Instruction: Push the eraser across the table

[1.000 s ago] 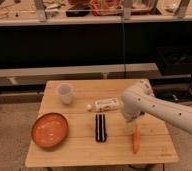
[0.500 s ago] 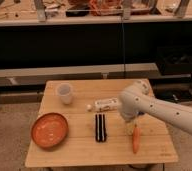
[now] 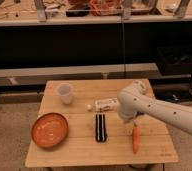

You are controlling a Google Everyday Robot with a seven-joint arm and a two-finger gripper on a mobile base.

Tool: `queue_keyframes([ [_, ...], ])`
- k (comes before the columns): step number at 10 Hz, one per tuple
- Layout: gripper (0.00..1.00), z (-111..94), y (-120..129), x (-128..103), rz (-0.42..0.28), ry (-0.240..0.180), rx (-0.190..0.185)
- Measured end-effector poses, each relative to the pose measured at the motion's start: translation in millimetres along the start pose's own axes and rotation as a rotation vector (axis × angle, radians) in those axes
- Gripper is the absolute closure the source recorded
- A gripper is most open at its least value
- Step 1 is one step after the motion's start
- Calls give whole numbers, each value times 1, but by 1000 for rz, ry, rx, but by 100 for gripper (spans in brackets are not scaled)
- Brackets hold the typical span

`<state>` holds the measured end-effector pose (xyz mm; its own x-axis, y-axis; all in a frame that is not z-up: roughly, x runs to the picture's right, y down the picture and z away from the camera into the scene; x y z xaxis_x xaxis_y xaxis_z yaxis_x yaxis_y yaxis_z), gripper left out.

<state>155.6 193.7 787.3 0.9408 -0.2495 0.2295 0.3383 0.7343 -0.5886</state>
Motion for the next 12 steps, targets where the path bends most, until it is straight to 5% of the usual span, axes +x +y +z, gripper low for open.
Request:
queue_keyframes([
  [12,20,10,-2,-16,-71,-5,-28],
])
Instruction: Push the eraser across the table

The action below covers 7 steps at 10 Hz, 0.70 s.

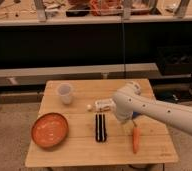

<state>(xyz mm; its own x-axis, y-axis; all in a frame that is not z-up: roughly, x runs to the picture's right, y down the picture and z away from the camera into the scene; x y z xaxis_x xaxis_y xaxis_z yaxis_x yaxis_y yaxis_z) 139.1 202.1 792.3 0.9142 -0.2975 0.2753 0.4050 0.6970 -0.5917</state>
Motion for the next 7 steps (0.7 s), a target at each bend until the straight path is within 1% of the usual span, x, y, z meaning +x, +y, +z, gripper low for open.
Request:
queue_keyframes([
  [7,20,10,-4,-9,-40,-9,-11],
])
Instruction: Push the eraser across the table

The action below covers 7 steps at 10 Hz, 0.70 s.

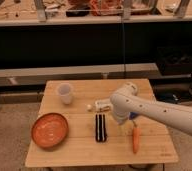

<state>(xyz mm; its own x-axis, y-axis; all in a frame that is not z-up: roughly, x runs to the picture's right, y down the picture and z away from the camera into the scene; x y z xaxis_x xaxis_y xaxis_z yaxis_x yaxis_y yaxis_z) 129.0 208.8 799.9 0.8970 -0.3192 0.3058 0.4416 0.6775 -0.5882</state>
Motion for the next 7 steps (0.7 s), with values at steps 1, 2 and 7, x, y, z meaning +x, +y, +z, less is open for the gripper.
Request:
queue_keyframes([
  [1,20,1,0,0,-4,-1,-1],
  [2,20,2,0,-1,-9,-1,-4],
  [7,20,8,-2,-5,-35,-7,-12],
])
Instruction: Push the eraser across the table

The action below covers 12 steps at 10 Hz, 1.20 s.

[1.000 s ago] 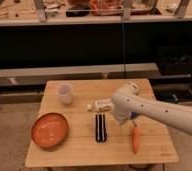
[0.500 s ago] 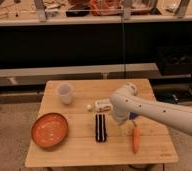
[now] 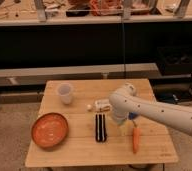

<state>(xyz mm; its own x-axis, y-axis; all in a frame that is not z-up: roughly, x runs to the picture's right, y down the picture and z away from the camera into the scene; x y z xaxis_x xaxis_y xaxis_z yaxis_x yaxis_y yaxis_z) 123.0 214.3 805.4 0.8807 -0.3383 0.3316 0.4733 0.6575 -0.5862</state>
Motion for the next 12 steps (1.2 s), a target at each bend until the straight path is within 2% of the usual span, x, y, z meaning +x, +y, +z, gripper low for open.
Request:
queue_keyframes([
  [12,20,11,0,-6,-56,-15,-25],
])
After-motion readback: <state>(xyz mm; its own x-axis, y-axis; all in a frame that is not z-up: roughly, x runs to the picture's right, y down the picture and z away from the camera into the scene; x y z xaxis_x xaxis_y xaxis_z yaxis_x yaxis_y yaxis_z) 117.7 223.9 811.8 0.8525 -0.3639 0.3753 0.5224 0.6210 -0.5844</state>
